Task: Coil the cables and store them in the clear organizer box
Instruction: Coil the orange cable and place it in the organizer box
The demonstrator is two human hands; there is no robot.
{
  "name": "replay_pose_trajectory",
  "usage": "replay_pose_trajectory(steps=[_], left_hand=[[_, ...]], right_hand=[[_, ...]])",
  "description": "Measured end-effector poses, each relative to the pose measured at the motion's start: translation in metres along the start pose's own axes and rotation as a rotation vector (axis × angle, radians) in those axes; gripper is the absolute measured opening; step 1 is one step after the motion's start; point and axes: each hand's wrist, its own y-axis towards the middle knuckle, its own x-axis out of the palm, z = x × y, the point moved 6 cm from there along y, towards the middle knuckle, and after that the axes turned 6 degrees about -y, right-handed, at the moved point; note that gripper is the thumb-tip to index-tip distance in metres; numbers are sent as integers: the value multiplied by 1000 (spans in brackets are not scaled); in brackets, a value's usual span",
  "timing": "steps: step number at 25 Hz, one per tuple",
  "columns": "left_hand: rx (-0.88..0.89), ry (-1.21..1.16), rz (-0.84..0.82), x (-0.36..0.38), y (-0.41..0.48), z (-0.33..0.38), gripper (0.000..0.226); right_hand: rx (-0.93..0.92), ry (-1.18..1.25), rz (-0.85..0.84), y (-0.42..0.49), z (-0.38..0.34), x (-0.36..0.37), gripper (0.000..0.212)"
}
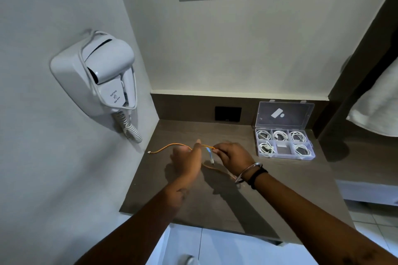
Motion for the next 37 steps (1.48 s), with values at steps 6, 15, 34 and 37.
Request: replay_pose_trajectory(steps=[6,15,34,37], left_hand=[[275,-355,-786,20,-16,59,27],[-129,-1110,-785,17,10,88,25],[452,-533,-457,11,31,139,26],[721,-197,-486,26,14,136,27]], right_hand=[[-47,123,20,34,-9,-51,17],[50,-18,-181,22,-11,-18,24],[-32,-243,-63,47,-50,-66,24],[-73,-186,-10,59,-53,-106,18]])
